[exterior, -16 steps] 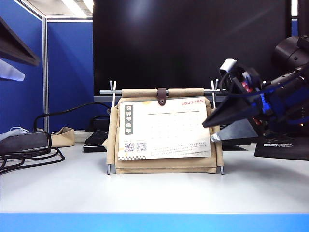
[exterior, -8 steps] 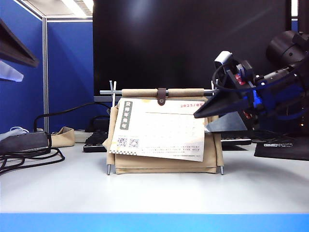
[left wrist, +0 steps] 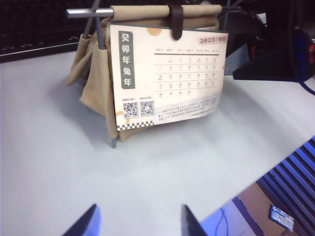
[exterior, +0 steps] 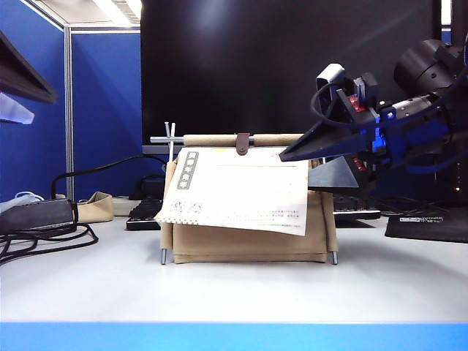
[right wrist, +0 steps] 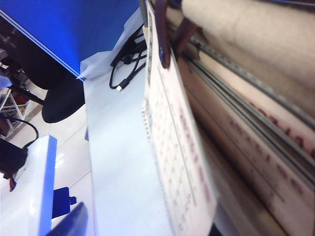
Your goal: Turn one page of the calendar.
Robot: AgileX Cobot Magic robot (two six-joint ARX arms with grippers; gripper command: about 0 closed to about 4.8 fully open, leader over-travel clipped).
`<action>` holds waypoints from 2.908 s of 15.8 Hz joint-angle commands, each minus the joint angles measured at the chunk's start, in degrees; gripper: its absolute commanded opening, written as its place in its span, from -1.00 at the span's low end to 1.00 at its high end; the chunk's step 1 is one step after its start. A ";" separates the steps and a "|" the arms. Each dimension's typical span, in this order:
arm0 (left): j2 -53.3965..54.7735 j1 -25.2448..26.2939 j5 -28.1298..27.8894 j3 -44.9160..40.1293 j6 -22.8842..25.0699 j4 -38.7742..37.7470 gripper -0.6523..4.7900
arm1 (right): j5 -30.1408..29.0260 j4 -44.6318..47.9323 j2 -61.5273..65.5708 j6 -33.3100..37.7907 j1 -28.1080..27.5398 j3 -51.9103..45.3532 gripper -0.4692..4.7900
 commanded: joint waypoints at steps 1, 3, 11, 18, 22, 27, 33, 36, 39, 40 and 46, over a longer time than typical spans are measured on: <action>-0.02 -0.07 -0.28 0.24 0.39 0.61 0.05 | -0.59 -2.03 -0.17 0.28 1.57 0.07 0.22; -0.02 -0.07 -0.33 0.24 0.42 0.63 0.05 | -0.46 -3.58 -0.17 0.68 3.61 0.04 0.20; -0.02 -0.07 -0.46 0.24 0.37 0.59 0.05 | 5.68 1.36 1.01 2.16 7.96 -0.55 0.20; 7.72 -0.07 -7.23 0.26 -0.24 2.43 0.65 | 15.50 2.80 1.60 1.88 7.93 -0.61 0.21; 11.52 -0.07 -8.13 0.28 -1.70 10.36 0.65 | 16.59 4.04 1.60 1.53 7.72 -0.59 0.21; 12.61 -0.07 -7.96 0.31 -2.62 11.80 0.65 | 15.76 6.38 2.10 2.25 7.93 -0.57 0.21; 12.61 -0.07 -7.78 0.28 -2.60 11.78 0.65 | 14.95 11.58 4.48 4.74 7.96 -0.55 0.21; 12.61 -0.07 -7.78 0.28 -2.58 11.78 0.65 | 14.97 15.47 4.48 6.49 7.96 -0.46 0.21; 12.61 -0.07 -7.85 0.28 -2.49 11.80 0.65 | 14.97 17.40 4.48 7.93 8.66 -0.28 0.20; 12.63 -0.07 -7.96 0.28 -2.10 11.82 0.65 | 14.80 17.42 4.63 7.93 9.22 -0.13 0.20; 12.79 -0.07 -8.00 0.28 -1.05 13.73 0.65 | 14.99 17.99 9.86 10.99 12.17 1.01 -0.29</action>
